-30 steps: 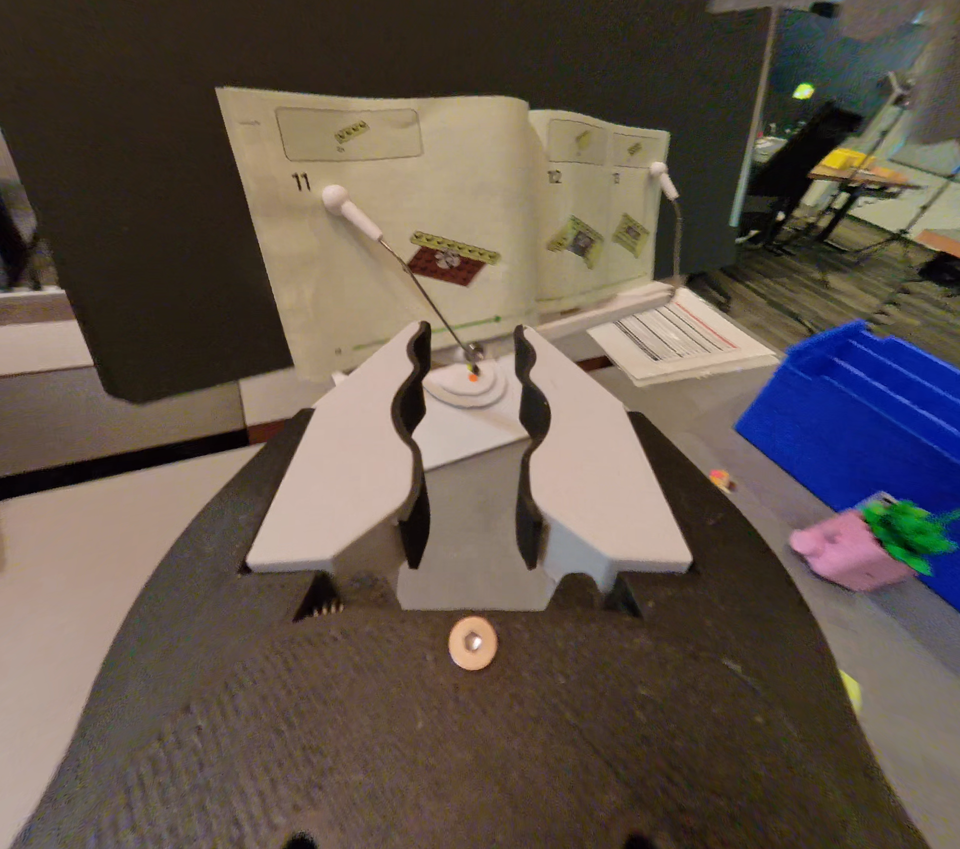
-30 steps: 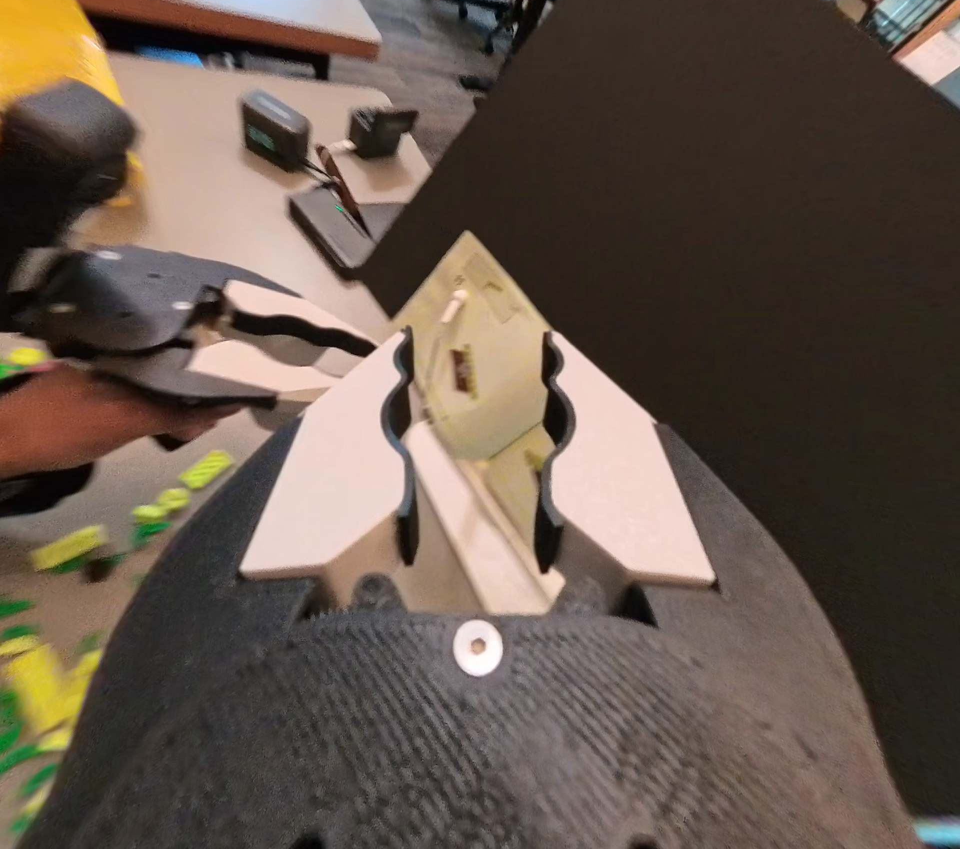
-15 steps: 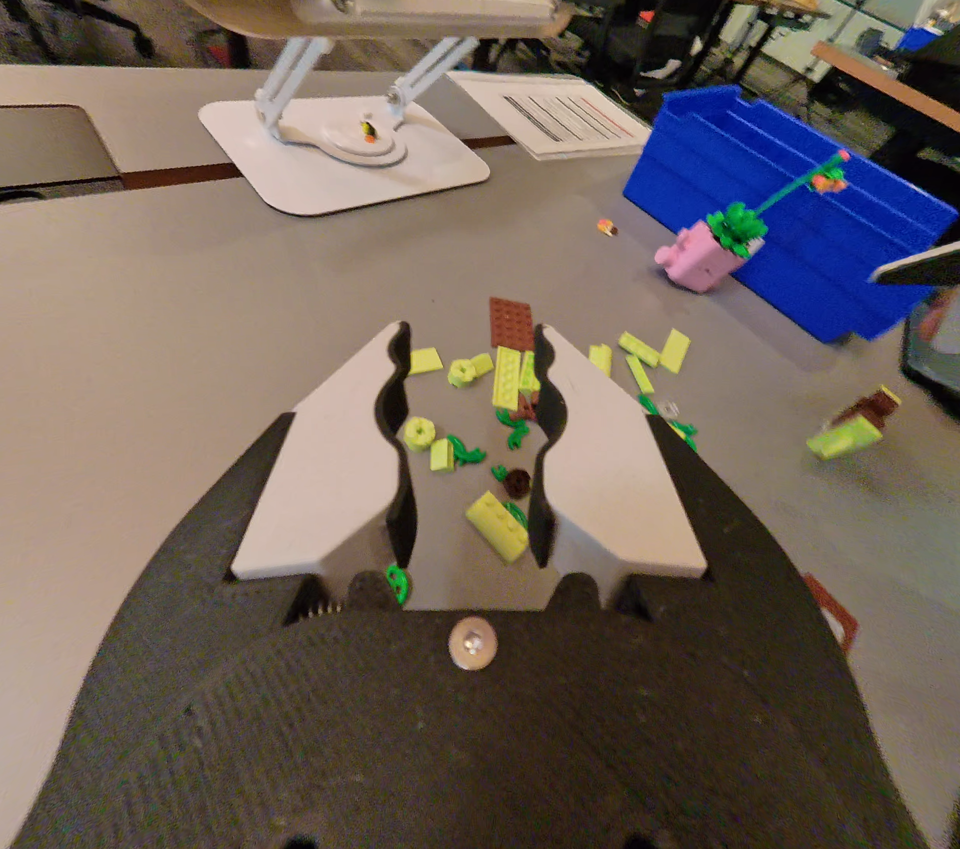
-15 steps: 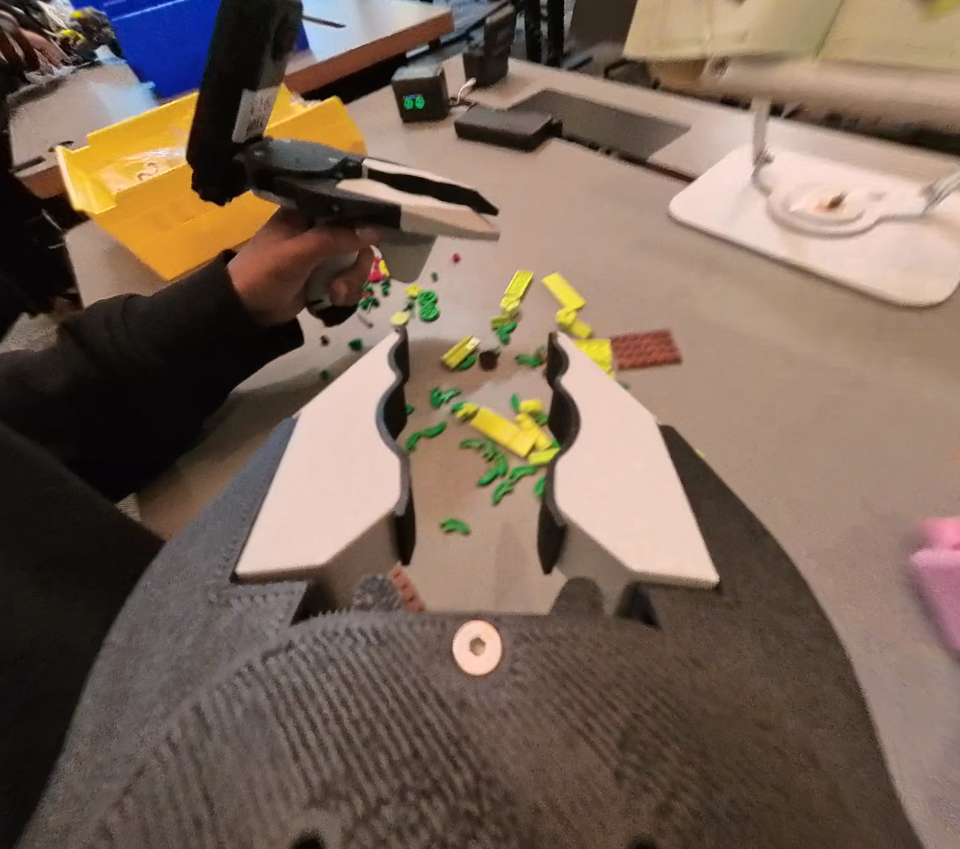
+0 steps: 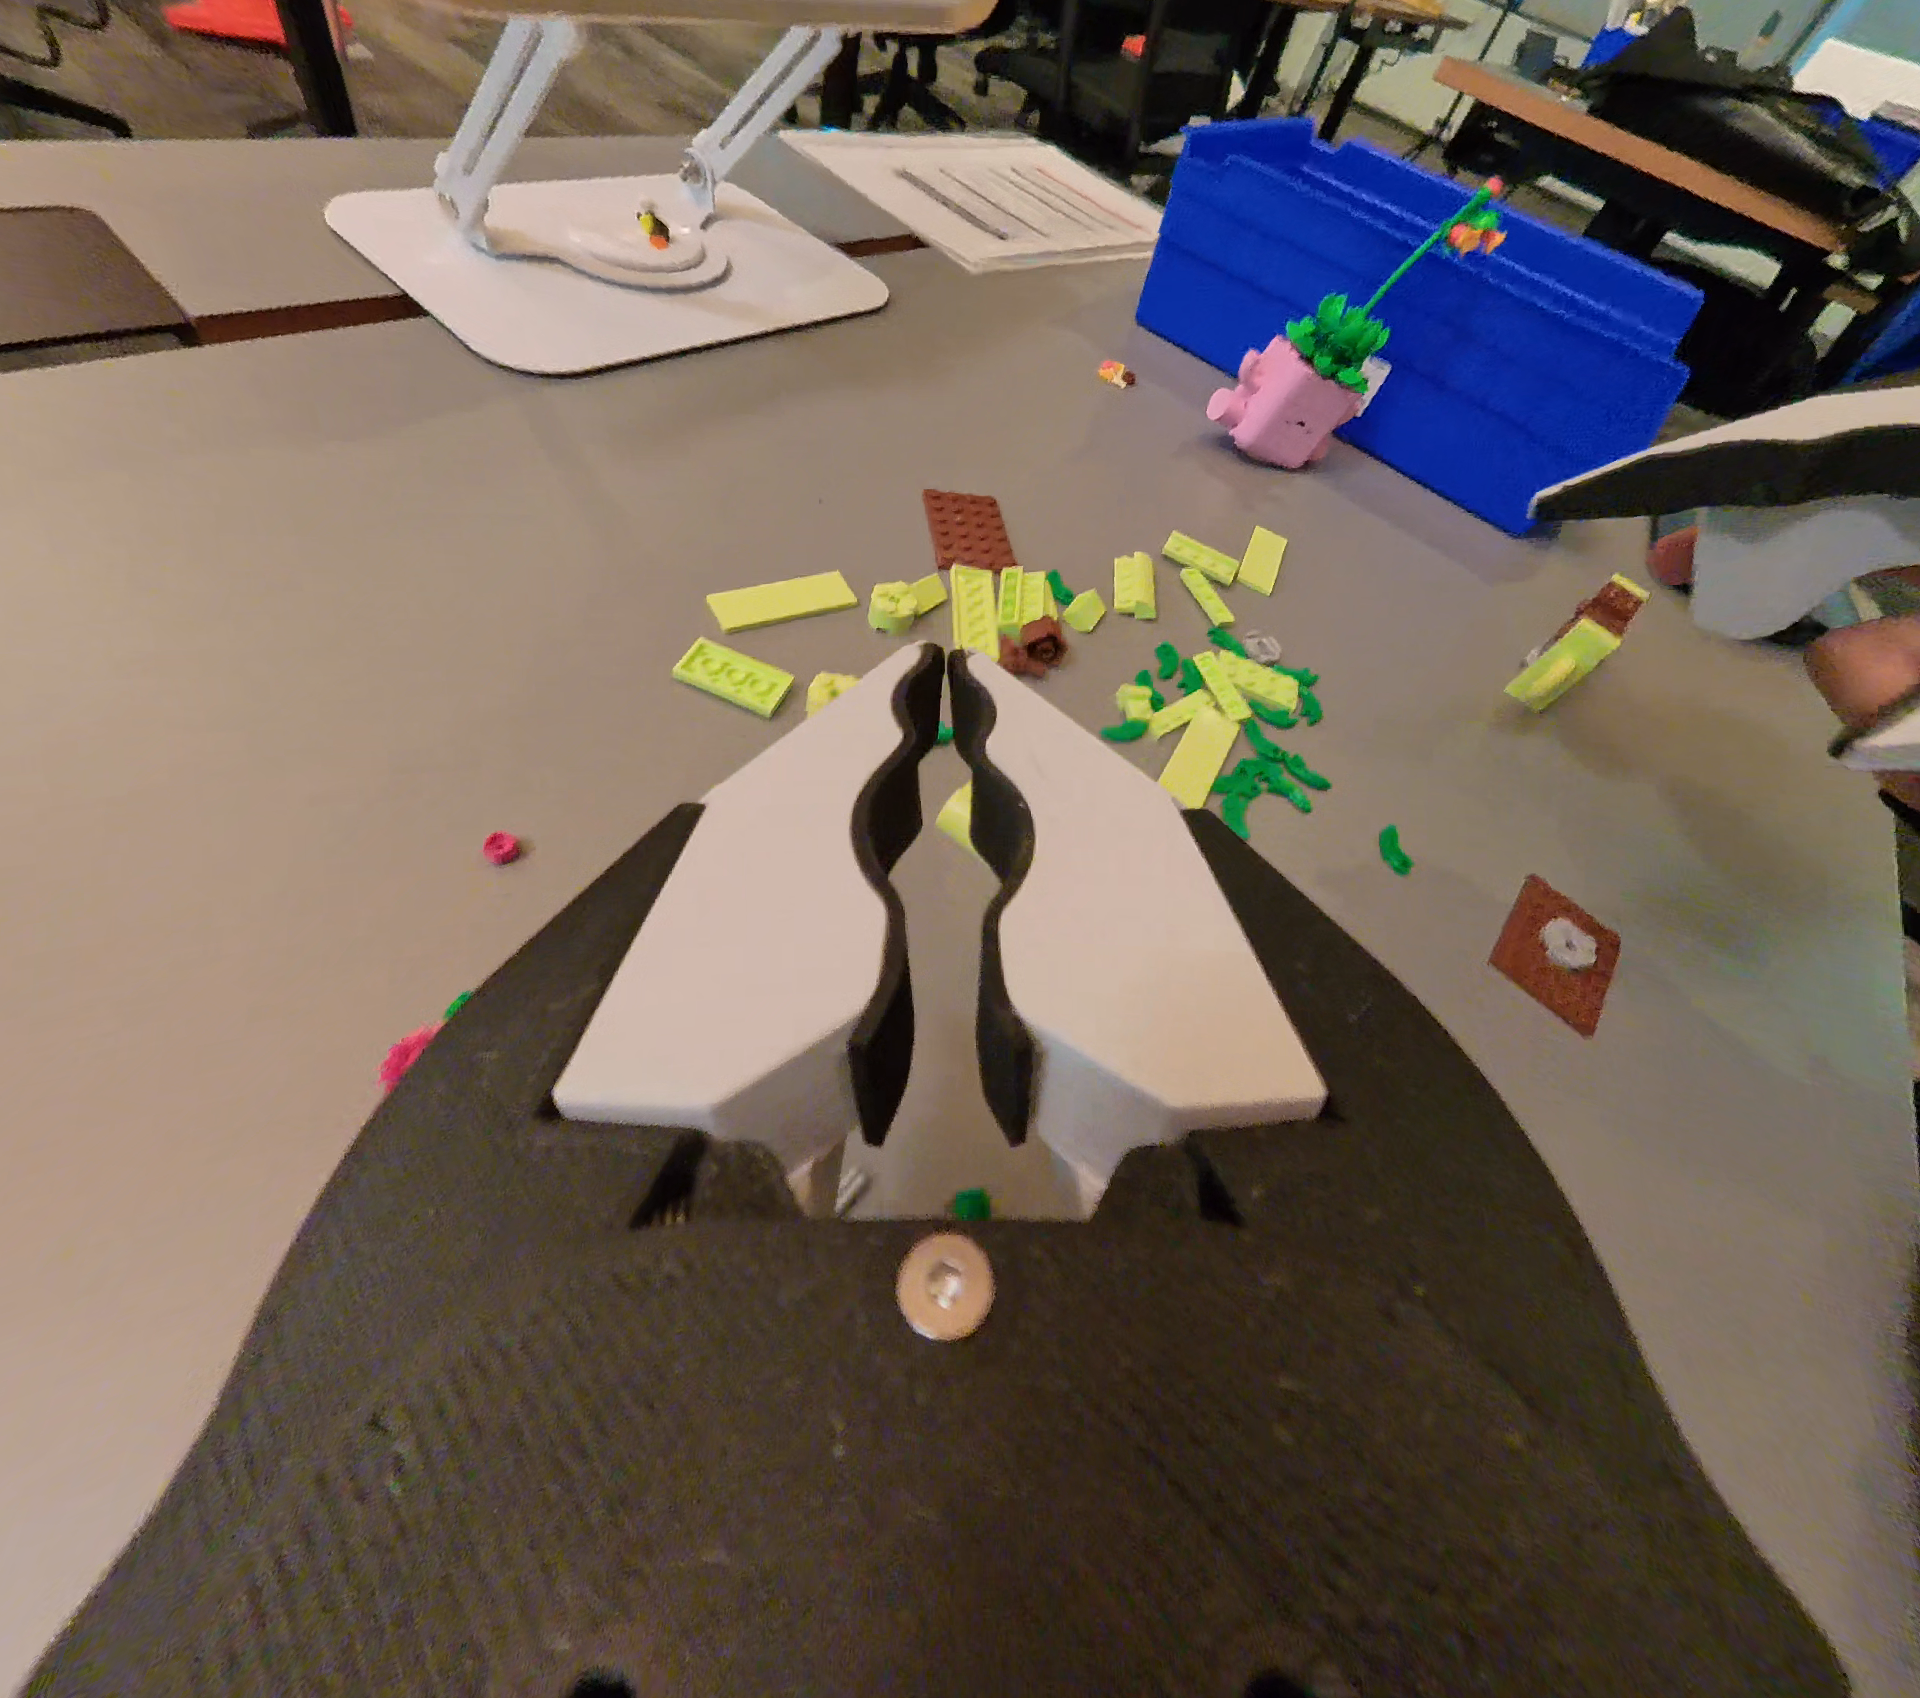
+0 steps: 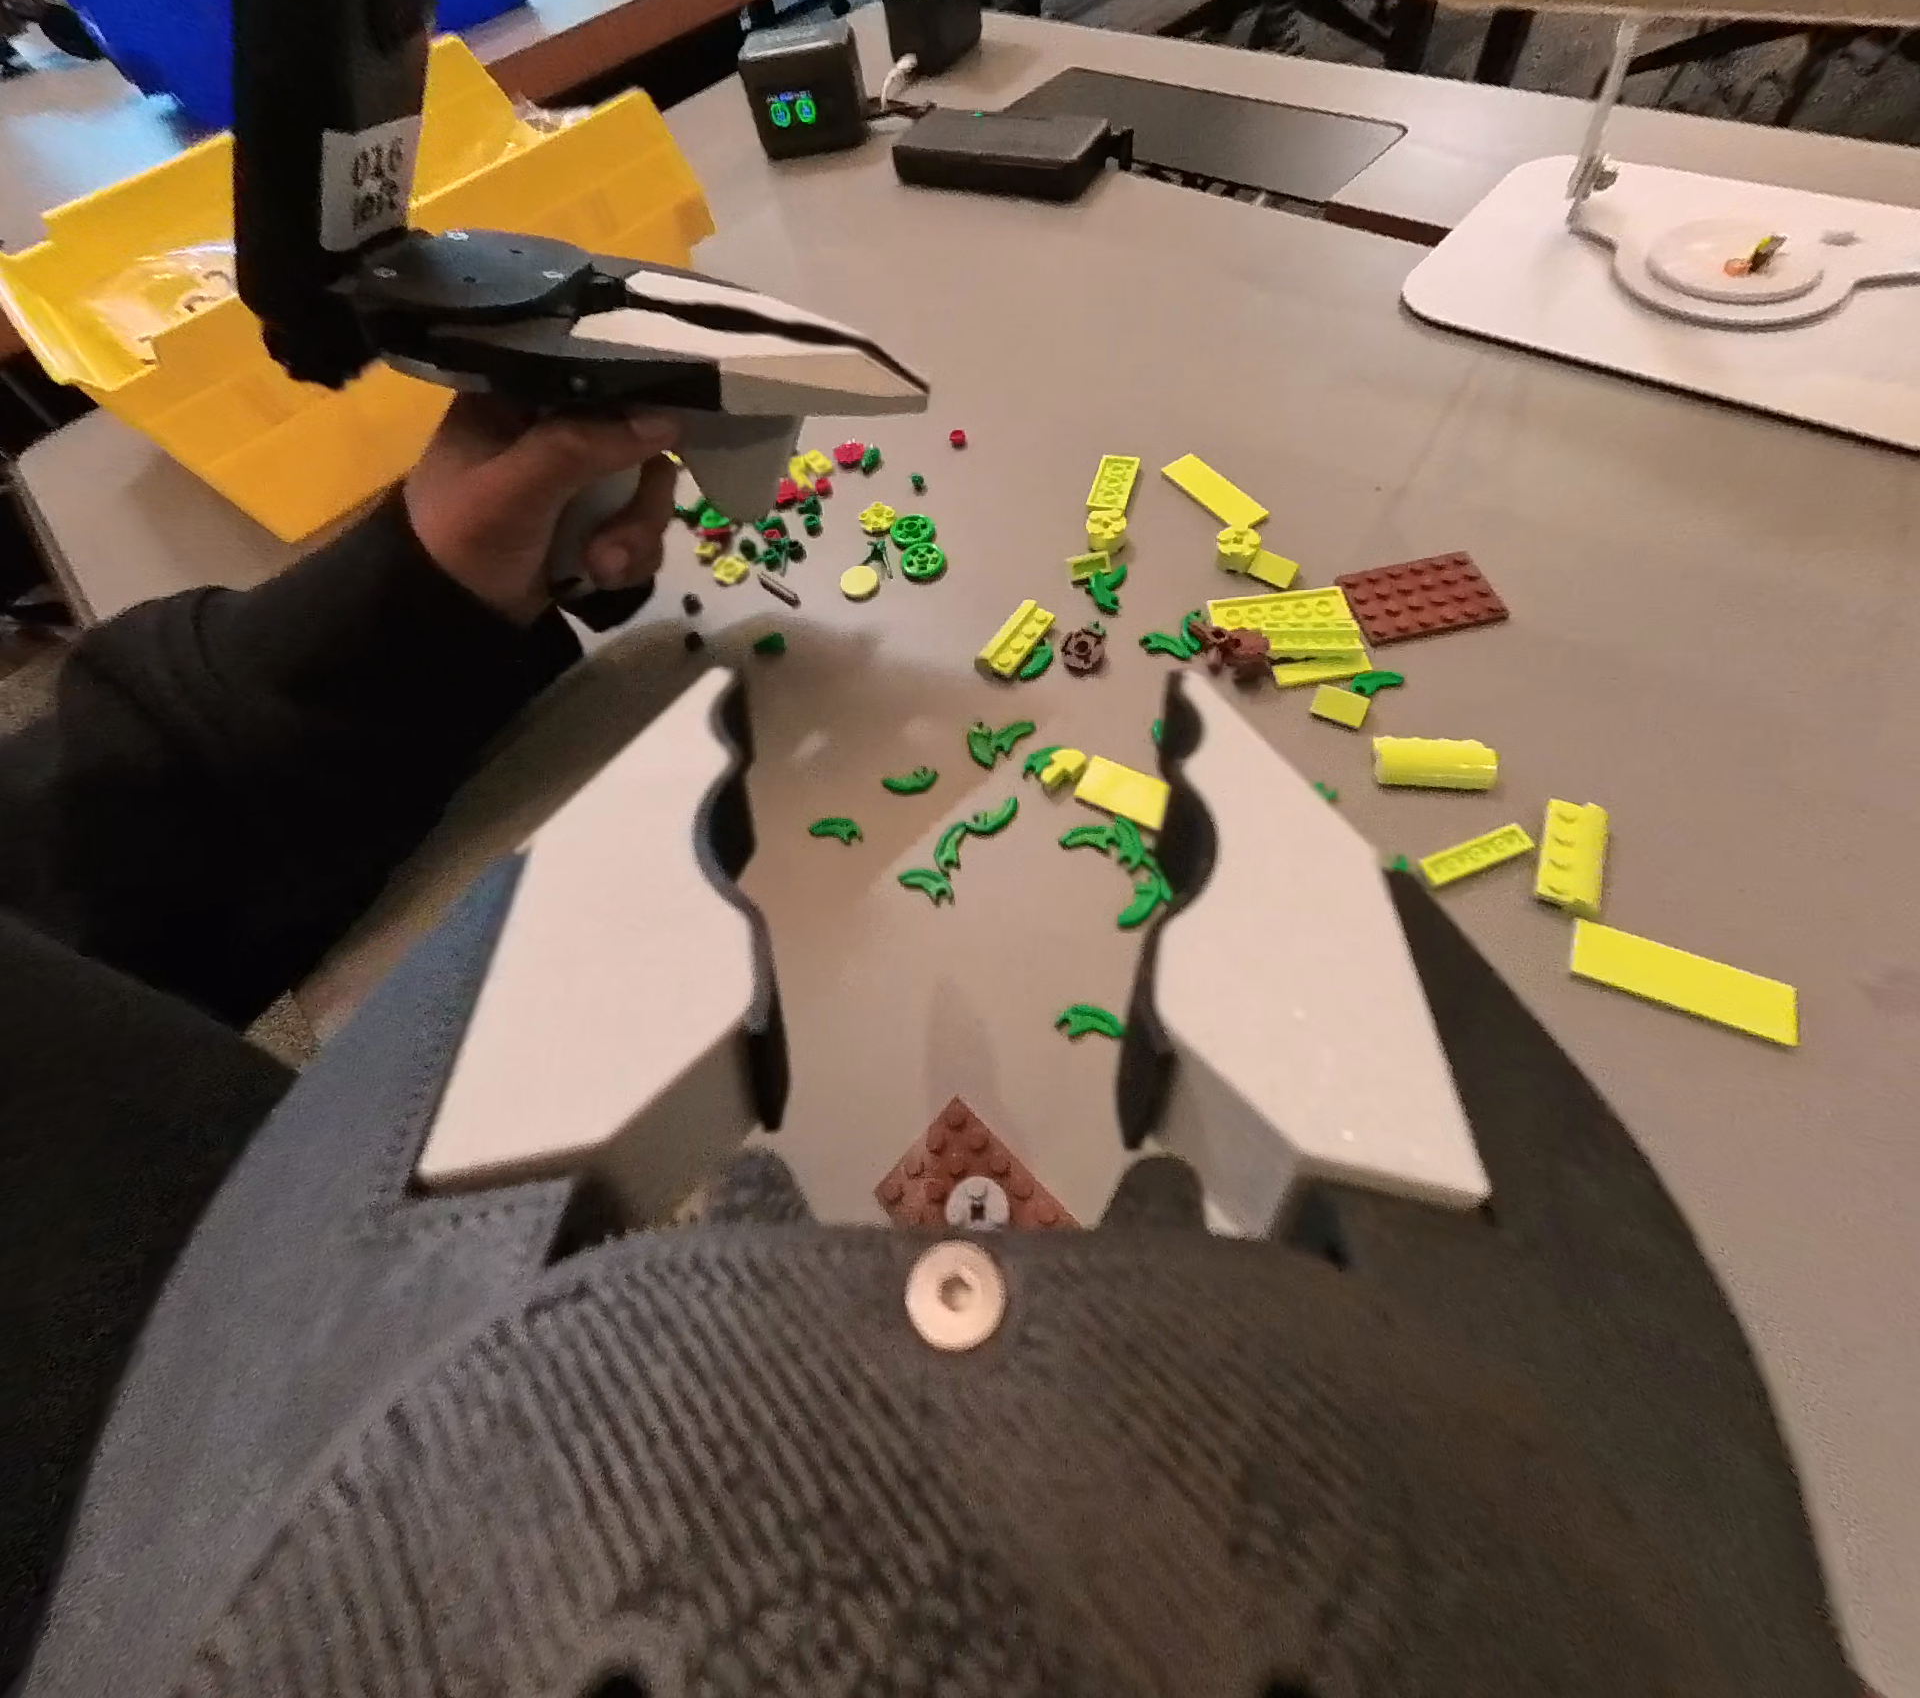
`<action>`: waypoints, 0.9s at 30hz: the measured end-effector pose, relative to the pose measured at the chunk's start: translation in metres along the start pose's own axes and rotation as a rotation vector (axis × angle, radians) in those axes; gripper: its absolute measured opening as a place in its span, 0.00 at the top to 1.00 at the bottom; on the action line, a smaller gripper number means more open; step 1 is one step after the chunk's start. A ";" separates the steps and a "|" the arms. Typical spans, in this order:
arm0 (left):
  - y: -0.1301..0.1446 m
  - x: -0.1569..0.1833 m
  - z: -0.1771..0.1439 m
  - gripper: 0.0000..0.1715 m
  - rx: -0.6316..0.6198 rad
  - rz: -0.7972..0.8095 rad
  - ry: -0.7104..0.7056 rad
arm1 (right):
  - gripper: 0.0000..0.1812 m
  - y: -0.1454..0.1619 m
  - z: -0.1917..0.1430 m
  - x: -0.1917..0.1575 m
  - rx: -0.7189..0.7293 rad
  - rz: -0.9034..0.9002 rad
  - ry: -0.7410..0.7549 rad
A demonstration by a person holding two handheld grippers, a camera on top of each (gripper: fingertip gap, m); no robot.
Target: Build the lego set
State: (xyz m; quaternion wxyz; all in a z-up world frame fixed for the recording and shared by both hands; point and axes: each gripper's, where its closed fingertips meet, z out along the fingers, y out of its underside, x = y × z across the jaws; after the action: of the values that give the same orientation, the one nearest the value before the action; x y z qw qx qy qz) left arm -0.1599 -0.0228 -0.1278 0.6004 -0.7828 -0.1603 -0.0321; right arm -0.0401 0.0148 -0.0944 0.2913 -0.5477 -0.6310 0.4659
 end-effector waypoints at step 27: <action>-0.005 -0.097 -0.058 1.00 0.095 -0.108 -0.458 | 0.94 0.027 0.023 0.039 -0.053 0.048 0.209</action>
State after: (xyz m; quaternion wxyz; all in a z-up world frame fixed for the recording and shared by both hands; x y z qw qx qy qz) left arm -0.2452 -0.0975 -0.1302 0.5819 -0.7308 -0.3354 0.1218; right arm -0.0582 0.0454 -0.1340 0.3294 -0.6157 -0.5960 0.3963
